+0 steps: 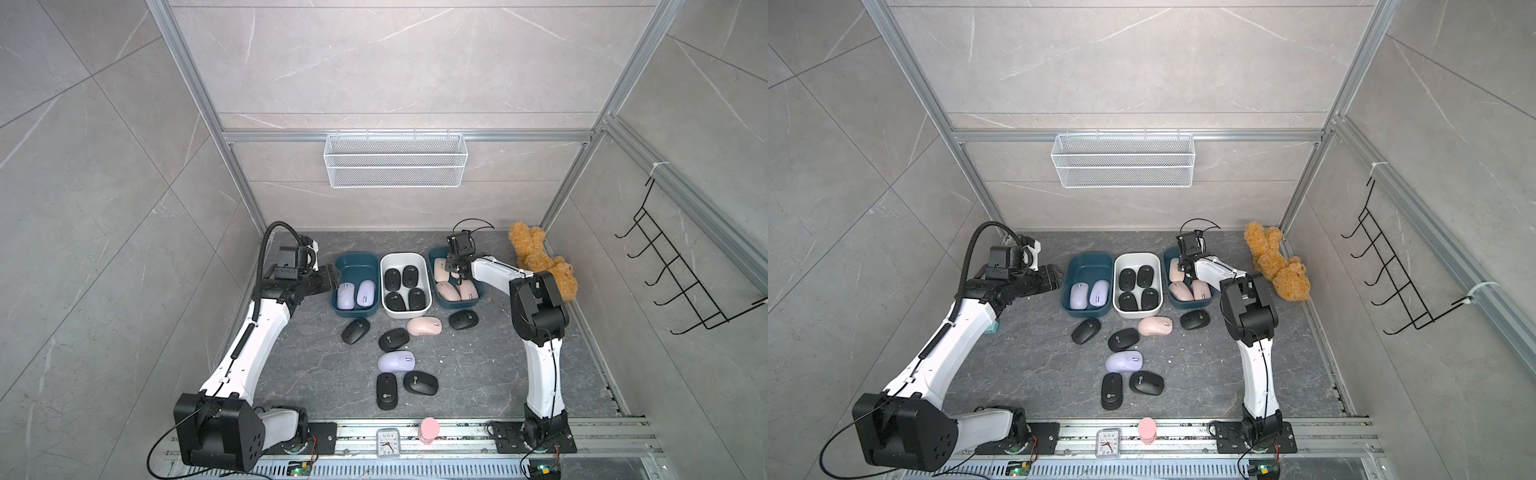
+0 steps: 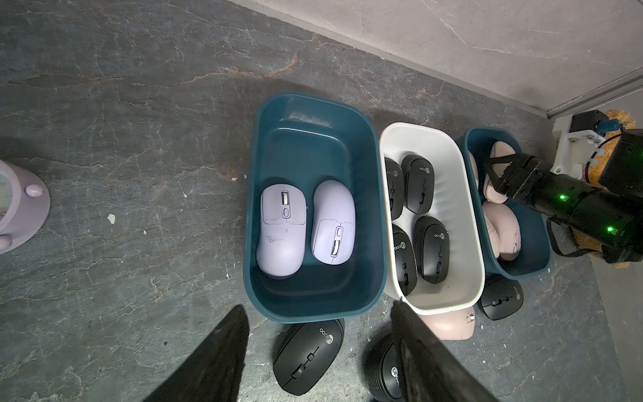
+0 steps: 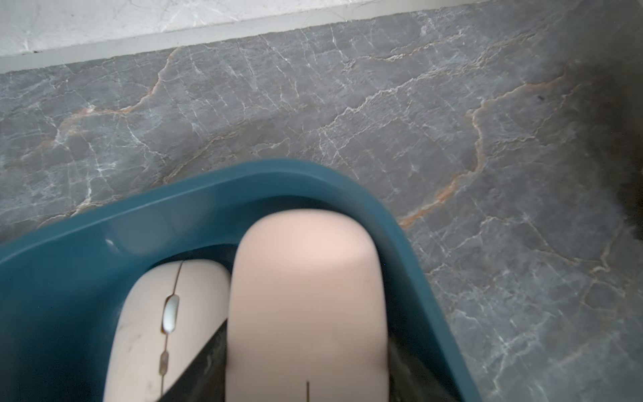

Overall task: Place the mice by color into the storage box
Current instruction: Place the mouse in the storage box.

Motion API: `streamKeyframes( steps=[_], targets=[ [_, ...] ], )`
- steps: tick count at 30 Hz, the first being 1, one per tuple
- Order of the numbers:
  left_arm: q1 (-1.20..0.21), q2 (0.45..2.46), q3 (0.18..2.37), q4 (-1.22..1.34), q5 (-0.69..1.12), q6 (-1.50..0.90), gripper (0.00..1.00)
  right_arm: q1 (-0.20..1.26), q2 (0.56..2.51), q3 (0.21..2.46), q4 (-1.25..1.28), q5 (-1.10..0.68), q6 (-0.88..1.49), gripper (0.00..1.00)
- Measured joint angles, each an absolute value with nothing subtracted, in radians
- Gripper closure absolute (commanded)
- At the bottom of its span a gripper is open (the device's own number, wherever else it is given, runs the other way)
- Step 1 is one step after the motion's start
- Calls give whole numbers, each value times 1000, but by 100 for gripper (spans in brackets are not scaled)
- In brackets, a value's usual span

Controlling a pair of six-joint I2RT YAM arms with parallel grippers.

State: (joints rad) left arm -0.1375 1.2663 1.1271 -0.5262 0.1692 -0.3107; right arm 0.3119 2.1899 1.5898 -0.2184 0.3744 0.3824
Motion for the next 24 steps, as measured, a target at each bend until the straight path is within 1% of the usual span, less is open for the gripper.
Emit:
streamKeyframes(
  steps=[12,24],
  targets=[
    [-135,1266,1119,-525,169,-311,33,319,2190,1579,-225,366,409,44],
    [-133,1264,1119,-525,170,-311,33,323,2190,1569,-228,359,428,40]
  ],
)
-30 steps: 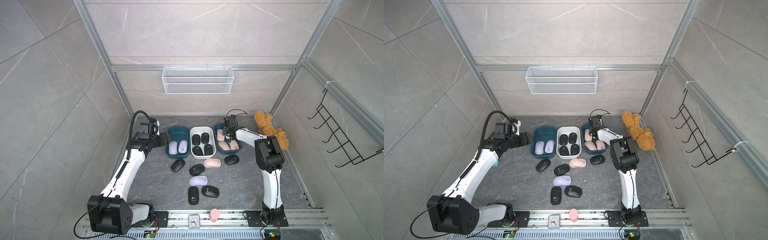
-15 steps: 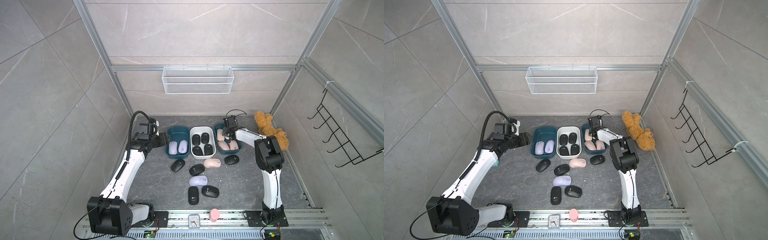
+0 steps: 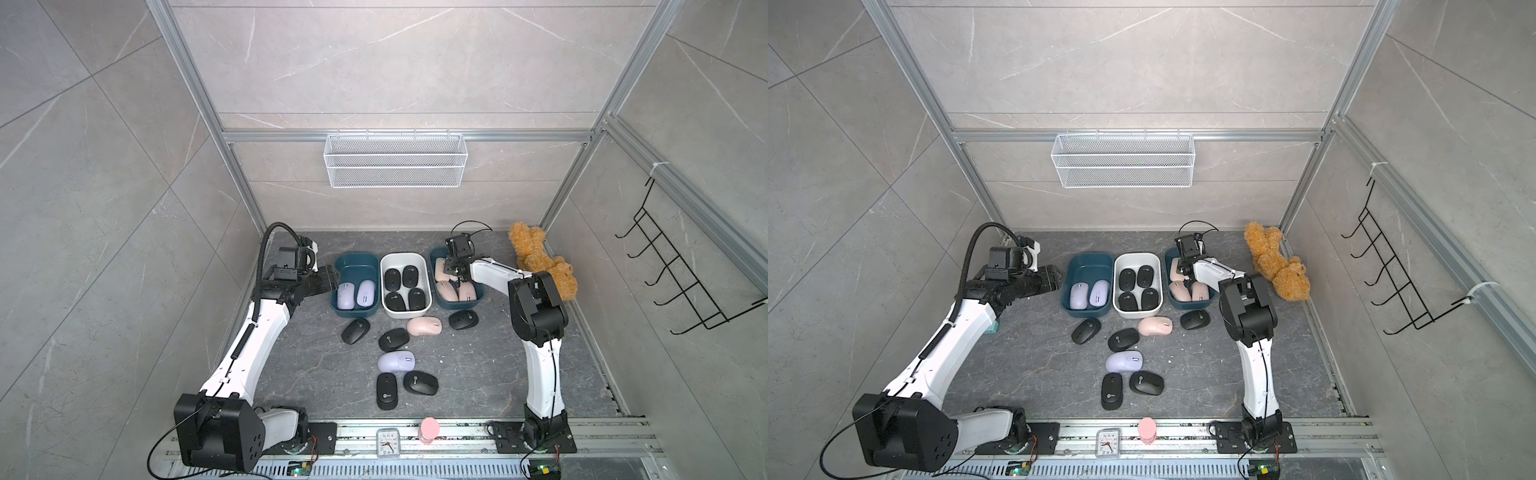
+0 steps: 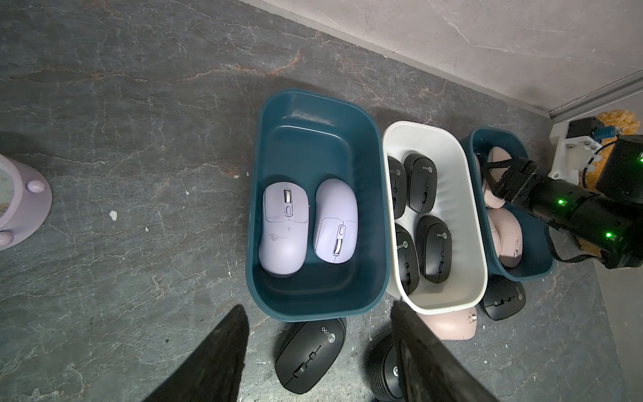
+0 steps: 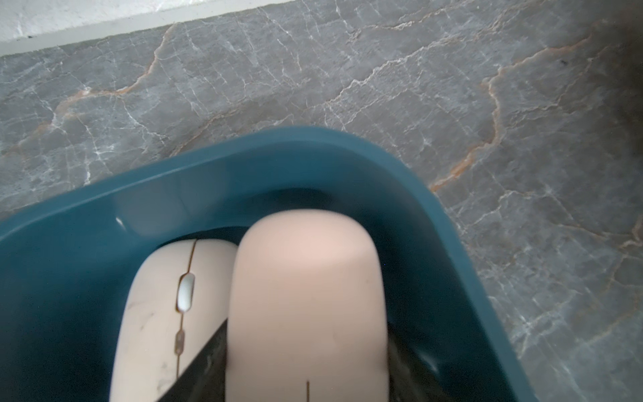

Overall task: Place the mice by color into the storage box
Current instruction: Place the mouse in the storage box.

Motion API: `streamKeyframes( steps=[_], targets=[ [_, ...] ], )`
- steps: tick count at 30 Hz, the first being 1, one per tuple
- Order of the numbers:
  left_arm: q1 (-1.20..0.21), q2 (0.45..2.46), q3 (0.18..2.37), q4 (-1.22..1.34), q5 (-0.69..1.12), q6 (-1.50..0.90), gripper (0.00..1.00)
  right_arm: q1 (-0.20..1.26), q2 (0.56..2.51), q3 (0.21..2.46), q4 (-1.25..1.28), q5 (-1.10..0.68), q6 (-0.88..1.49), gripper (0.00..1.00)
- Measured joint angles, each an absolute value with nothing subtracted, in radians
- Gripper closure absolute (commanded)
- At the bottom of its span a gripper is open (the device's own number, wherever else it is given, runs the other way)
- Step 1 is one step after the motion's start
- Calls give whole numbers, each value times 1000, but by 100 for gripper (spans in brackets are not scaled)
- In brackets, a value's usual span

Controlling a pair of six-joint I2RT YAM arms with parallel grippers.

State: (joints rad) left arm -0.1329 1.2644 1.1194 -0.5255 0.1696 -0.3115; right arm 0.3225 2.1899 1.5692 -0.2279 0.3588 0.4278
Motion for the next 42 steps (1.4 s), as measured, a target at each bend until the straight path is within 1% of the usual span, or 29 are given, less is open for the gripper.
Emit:
streamKeyframes(
  steps=[12,26,31,36,42],
  targets=[
    [-130,1253,1119,-525,169,-311,33,324,2189,1568,-229,356,439,34],
    [-130,1246,1118,-525,169,-318,33,333,2146,1535,-252,338,442,33],
    [-130,1246,1118,-527,167,-319,33,345,2074,1512,-258,330,442,33],
    [-130,1258,1118,-545,159,-318,33,368,1959,1456,-252,317,442,33],
    [-150,1296,1115,-576,124,-318,33,434,1773,1285,-198,287,448,34]
  ],
)
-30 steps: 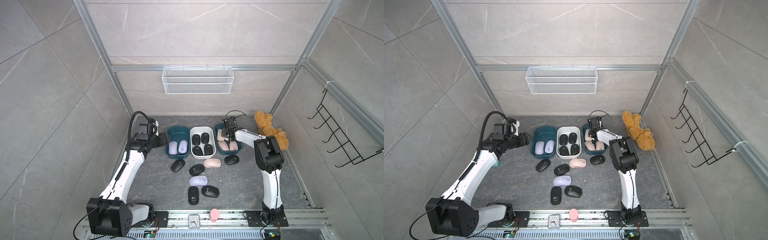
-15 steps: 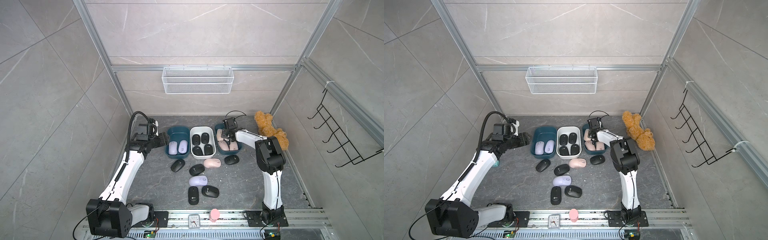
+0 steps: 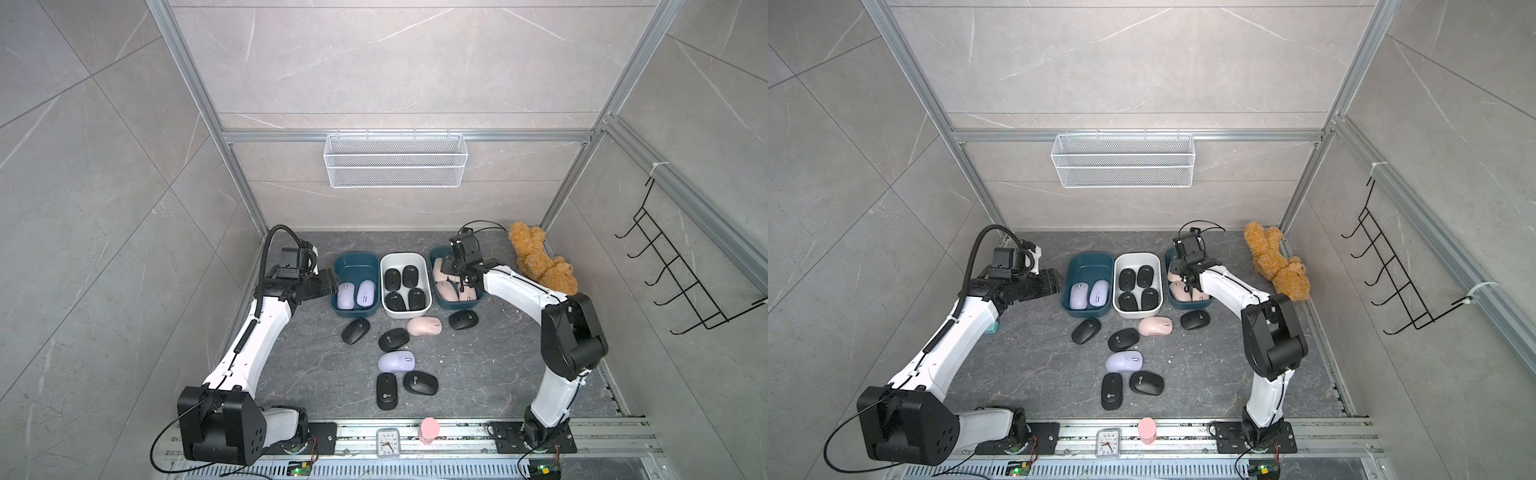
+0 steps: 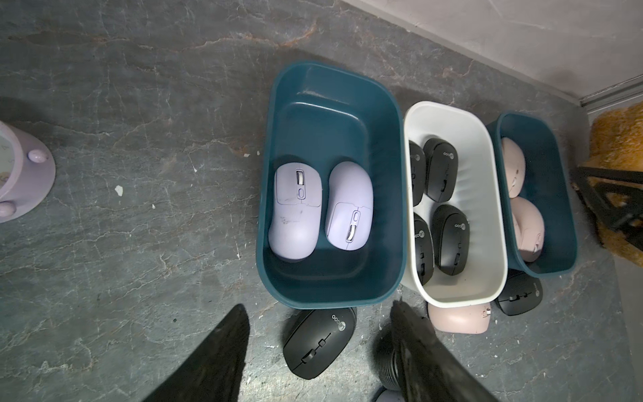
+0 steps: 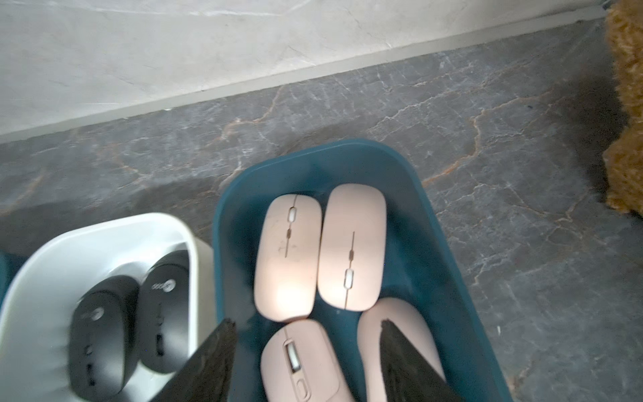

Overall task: Place the mice by color into the storage box
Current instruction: Place the mouse in the storage box, then move the mouse to the center of the board.

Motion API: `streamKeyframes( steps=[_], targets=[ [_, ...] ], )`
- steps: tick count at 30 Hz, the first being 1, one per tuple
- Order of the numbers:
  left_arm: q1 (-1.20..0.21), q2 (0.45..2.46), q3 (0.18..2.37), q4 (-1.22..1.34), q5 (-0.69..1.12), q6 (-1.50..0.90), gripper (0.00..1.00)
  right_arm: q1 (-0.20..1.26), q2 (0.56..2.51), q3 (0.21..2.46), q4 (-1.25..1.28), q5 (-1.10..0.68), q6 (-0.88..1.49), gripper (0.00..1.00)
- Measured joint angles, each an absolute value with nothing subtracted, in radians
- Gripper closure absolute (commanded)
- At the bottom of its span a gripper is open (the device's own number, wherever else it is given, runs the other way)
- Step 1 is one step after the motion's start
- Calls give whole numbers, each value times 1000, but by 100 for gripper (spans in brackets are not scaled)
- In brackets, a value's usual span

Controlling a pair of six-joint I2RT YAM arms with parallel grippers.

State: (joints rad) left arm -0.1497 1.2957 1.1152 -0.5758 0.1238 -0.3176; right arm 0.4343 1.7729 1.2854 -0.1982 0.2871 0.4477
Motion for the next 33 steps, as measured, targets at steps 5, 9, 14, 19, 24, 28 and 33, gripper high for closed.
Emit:
streamKeyframes(
  steps=[5,9,14,19,24,28,33],
  targets=[
    [-285,1319,1121,-611,7,-319,34,486,1595,1067,-152,204,479,34],
    [-394,1341,1120,-613,-48,-338,34,510,1480,941,-152,157,491,34],
    [-471,1363,1102,-605,-146,-347,34,534,1361,856,-160,111,503,34],
    [-516,1398,1042,-588,-196,-360,34,537,1258,818,-164,81,502,34],
    [-524,1405,978,-570,-210,-372,34,537,1231,817,-170,59,502,34],
    [-524,1405,950,-535,-207,-376,34,537,1231,809,-176,46,502,34],
    [-523,1405,899,-483,-203,-378,33,537,1230,790,-176,21,506,34]
  ],
)
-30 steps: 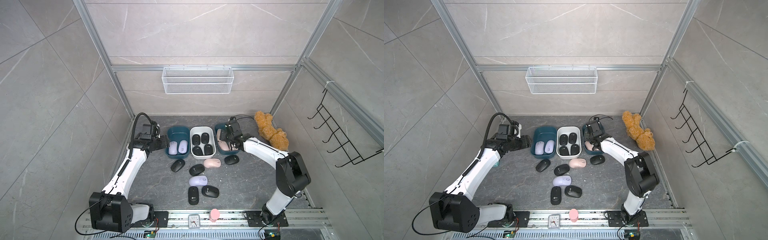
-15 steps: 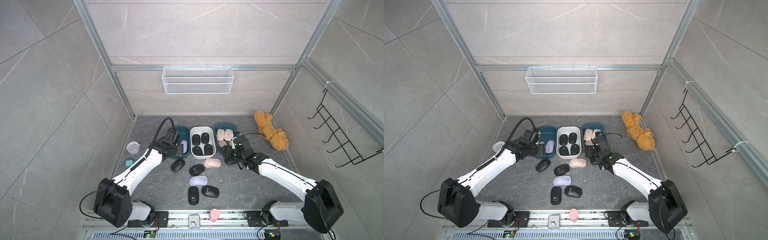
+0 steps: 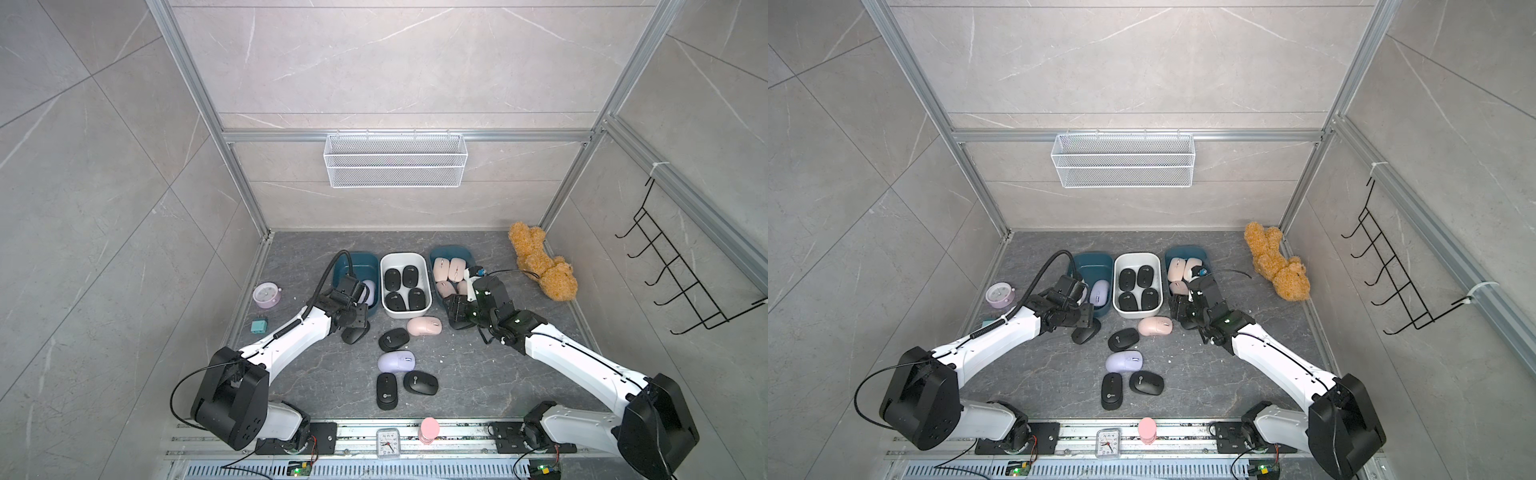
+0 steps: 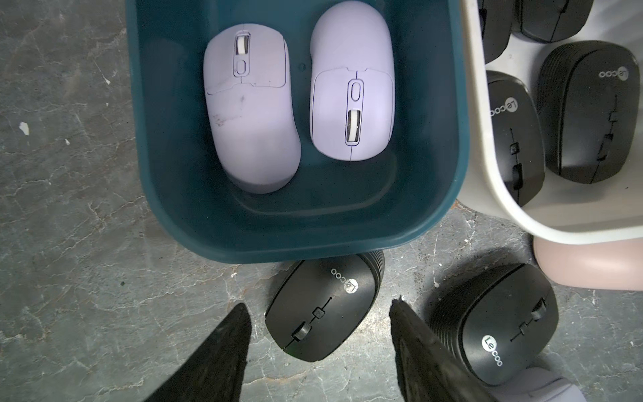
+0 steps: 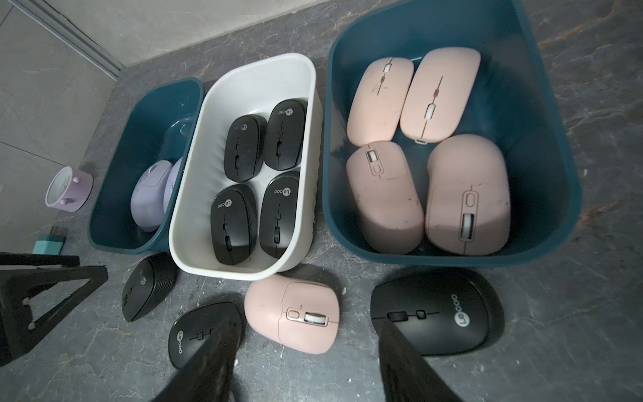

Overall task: Place the mice by color into the storage box
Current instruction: Move the mouse to the center of the board.

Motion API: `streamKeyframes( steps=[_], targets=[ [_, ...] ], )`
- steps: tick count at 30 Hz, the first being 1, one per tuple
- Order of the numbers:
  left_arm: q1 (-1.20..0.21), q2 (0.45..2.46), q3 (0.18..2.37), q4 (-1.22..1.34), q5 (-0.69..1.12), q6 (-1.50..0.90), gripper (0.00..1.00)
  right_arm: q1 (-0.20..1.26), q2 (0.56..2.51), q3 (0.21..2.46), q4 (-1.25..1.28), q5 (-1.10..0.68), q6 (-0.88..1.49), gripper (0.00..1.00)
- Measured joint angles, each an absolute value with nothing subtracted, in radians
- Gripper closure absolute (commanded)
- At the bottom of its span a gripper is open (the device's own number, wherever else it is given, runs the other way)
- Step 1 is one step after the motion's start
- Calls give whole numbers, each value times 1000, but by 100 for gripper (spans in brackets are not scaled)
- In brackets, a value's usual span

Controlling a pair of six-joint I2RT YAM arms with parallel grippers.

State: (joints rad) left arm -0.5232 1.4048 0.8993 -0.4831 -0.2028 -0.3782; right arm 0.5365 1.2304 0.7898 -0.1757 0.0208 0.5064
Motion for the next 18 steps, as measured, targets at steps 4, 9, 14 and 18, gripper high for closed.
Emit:
streamKeyframes(
  steps=[4,9,14,18],
  targets=[
    [-523,1404,866,-466,-197,-378,33,537,1230,789,-176,8,507,34],
    [-523,1399,821,-440,-172,-378,32,538,1230,789,-176,-1,514,34],
    [-515,1399,792,-426,-147,-377,31,539,1230,789,-175,-8,529,34],
    [-503,1411,786,-397,-128,-374,31,540,1230,789,-175,-14,532,34]
  ],
)
